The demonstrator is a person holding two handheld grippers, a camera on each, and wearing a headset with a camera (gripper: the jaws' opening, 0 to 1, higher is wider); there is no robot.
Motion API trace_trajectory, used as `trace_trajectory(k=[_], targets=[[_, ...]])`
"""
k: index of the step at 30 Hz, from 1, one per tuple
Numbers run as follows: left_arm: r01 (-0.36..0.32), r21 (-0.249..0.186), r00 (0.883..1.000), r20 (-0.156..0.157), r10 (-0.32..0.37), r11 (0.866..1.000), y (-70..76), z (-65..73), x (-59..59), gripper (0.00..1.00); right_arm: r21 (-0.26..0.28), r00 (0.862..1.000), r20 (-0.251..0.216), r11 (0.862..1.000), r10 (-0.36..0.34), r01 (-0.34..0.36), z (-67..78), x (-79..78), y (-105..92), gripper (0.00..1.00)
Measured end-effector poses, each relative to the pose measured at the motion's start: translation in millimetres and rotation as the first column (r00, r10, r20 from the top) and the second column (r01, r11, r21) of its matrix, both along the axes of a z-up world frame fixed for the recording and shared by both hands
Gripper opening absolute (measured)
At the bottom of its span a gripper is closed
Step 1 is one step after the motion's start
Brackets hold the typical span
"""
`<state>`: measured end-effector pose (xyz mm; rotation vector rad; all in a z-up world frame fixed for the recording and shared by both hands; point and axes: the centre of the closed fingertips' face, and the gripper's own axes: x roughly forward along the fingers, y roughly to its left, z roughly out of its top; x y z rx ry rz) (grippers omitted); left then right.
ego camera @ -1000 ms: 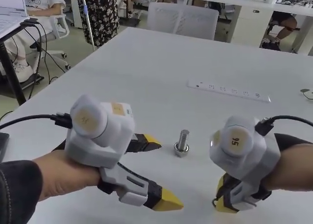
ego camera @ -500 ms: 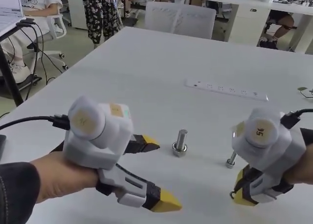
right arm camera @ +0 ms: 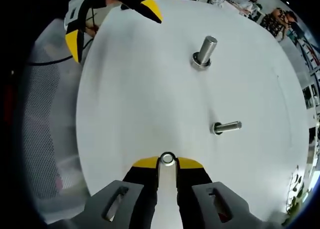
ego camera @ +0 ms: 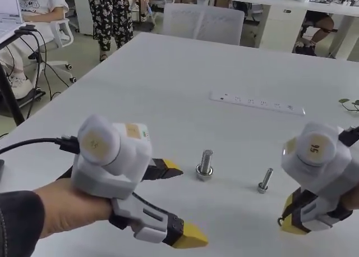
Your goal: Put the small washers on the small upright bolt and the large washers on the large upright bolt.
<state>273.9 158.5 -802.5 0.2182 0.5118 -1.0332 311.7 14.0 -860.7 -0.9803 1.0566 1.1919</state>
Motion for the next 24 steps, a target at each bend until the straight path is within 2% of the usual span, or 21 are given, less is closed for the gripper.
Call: trace_trajectory(k=[9,24], targets=[[0.002,0.004,1.0,-0.002,-0.002,1.0,-0.7,-0.1,-0.7,0.76,-0.001,1.0,0.012,1.0,-0.012,0.012,5.5,6.1,-4.9,0.13],[-0.004,-0.002,1.0,0.001,0.004,1.0,1.1,0.1,0.6,0.76,-0.002,0.997,0.08,1.0,-0.009,0.009,36.4,29.9,-3.9,0.13]])
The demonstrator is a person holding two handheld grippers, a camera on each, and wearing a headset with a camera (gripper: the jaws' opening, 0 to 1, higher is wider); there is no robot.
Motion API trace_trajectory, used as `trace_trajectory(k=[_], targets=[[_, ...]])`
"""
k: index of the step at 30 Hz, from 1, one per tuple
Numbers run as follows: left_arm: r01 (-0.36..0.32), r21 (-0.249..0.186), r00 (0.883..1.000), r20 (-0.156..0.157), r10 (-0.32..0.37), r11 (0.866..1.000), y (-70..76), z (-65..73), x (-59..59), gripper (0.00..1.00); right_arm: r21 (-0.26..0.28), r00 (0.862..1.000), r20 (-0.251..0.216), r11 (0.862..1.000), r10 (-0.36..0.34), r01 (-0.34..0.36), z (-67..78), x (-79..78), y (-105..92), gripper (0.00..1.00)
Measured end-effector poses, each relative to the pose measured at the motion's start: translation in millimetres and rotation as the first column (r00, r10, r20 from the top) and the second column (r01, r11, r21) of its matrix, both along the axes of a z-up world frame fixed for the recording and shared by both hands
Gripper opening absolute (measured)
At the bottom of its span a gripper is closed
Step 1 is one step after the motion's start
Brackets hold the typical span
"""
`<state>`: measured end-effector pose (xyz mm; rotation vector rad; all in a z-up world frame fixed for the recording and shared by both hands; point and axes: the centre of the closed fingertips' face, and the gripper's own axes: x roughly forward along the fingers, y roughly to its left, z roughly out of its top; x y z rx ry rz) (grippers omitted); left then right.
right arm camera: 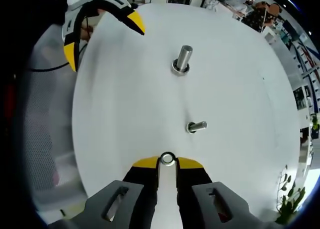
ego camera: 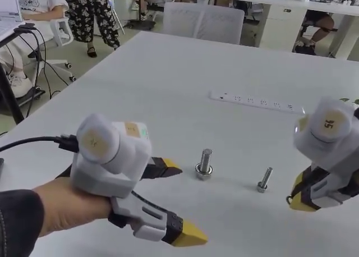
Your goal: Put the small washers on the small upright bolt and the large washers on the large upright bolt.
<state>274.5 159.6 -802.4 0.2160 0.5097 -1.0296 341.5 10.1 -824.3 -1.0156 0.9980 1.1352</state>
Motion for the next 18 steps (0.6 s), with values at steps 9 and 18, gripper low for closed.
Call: trace_trajectory(k=[9,18], targets=[[-0.003,-0.003,1.0,0.002,0.003,1.0,0.4,1.0,0.3,0.76,0.004,0.999,0.036,1.0,0.017,-0.018,16.8,10.9,9.3,0.13],[-0.011,-0.005,1.0,0.002,0.011,1.0,2.1,1.4,1.4,0.76,0.014,0.997,0.061,0.999,0.043,-0.044,27.5,25.0,26.0,0.13]])
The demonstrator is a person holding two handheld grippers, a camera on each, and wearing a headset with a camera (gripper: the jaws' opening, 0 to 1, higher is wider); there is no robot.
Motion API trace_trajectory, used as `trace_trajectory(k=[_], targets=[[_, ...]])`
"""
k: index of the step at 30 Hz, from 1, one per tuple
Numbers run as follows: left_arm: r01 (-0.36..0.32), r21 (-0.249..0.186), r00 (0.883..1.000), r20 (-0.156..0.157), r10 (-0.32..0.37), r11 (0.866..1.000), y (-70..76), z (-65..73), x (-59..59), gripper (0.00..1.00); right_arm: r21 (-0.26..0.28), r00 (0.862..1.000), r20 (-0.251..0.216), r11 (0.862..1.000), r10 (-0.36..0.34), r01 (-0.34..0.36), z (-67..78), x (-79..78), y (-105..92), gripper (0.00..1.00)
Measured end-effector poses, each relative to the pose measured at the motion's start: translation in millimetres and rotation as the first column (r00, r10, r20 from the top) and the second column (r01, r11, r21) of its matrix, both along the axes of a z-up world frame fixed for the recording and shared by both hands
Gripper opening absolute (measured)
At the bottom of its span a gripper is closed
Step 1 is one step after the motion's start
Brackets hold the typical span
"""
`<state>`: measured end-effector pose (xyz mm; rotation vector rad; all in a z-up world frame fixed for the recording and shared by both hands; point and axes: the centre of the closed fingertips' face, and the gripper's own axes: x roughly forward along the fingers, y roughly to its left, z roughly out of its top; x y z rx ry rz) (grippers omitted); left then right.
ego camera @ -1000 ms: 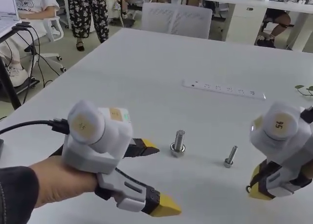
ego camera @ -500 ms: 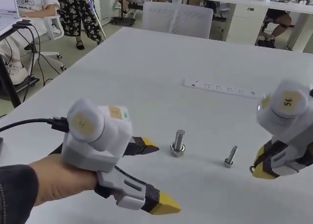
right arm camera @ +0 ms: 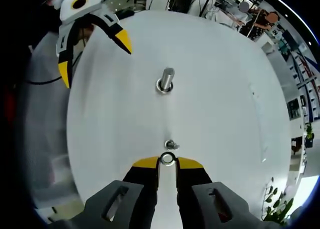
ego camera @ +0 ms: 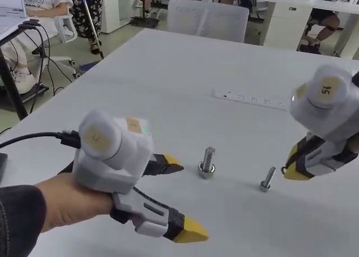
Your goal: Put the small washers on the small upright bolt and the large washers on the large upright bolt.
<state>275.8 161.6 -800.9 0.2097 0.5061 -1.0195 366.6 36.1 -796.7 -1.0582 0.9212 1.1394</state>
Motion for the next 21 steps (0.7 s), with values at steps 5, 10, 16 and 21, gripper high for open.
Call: trace_trajectory(k=[5,10,16,21], targets=[[-0.006,-0.001,1.0,0.001,0.006,1.0,1.1,0.5,1.2,0.76,-0.006,1.0,0.001,1.0,0.011,-0.011,-2.4,6.6,4.4,0.13],[-0.009,-0.003,1.0,-0.002,0.009,1.0,1.7,0.0,1.3,0.76,-0.007,1.0,-0.008,1.0,0.017,-0.017,-4.5,9.8,7.1,0.13],[-0.009,-0.006,1.0,-0.003,0.009,1.0,1.3,-1.0,1.7,0.76,-0.021,1.0,-0.014,1.0,0.02,-0.02,-9.5,13.1,5.5,0.13],[-0.011,-0.008,1.0,-0.006,0.011,1.0,1.6,-2.5,1.7,0.76,-0.027,0.999,-0.021,0.999,0.025,-0.026,-13.5,15.1,7.0,0.13]])
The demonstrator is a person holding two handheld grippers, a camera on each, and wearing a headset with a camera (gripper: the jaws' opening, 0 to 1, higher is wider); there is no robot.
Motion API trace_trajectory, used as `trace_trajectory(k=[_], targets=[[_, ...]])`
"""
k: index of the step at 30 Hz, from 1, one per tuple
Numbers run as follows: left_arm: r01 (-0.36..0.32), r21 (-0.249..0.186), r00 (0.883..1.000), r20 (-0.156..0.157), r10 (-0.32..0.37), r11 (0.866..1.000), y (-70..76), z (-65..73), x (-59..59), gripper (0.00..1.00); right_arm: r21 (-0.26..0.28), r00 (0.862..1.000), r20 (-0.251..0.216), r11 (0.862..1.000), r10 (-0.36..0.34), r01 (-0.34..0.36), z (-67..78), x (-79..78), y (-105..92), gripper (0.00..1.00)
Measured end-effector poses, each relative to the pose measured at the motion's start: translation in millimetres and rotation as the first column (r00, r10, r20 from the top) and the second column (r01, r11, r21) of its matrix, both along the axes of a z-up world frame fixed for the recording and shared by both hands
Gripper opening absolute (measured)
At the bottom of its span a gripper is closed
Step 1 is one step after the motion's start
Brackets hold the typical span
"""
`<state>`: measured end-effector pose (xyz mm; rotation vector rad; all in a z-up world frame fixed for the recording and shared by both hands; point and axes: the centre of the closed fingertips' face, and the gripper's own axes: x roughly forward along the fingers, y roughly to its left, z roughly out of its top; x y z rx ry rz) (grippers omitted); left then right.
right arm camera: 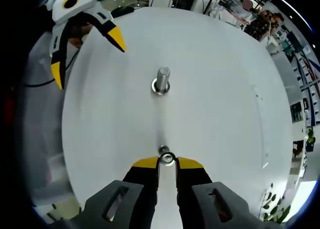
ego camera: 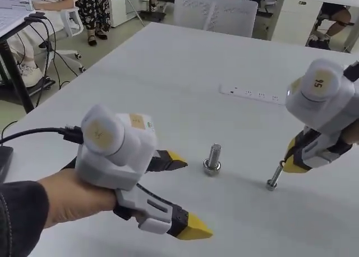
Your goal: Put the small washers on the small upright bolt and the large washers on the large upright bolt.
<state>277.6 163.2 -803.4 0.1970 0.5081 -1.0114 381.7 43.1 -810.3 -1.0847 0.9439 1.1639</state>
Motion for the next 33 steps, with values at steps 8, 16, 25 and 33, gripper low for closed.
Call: trace_trajectory(k=[8,16,25,33], targets=[[0.001,-0.003,1.0,-0.004,-0.001,1.0,-0.2,-0.8,-0.4,0.76,-0.007,1.0,-0.008,1.0,0.005,-0.005,-3.6,0.9,1.0,0.13],[0.001,-0.004,1.0,-0.007,-0.001,1.0,-0.2,-1.7,-1.2,0.76,-0.012,1.0,-0.016,1.0,0.004,-0.004,-7.0,1.1,0.6,0.13],[-0.002,-0.006,1.0,-0.01,0.002,1.0,-0.3,-2.3,-1.1,0.76,-0.018,1.0,-0.03,1.0,0.002,-0.003,-14.6,1.8,0.3,0.13],[-0.002,-0.006,1.0,-0.017,0.002,1.0,-0.3,-4.1,-0.7,0.76,-0.02,0.998,-0.058,1.0,-0.01,0.009,-28.2,1.9,-0.3,0.13]])
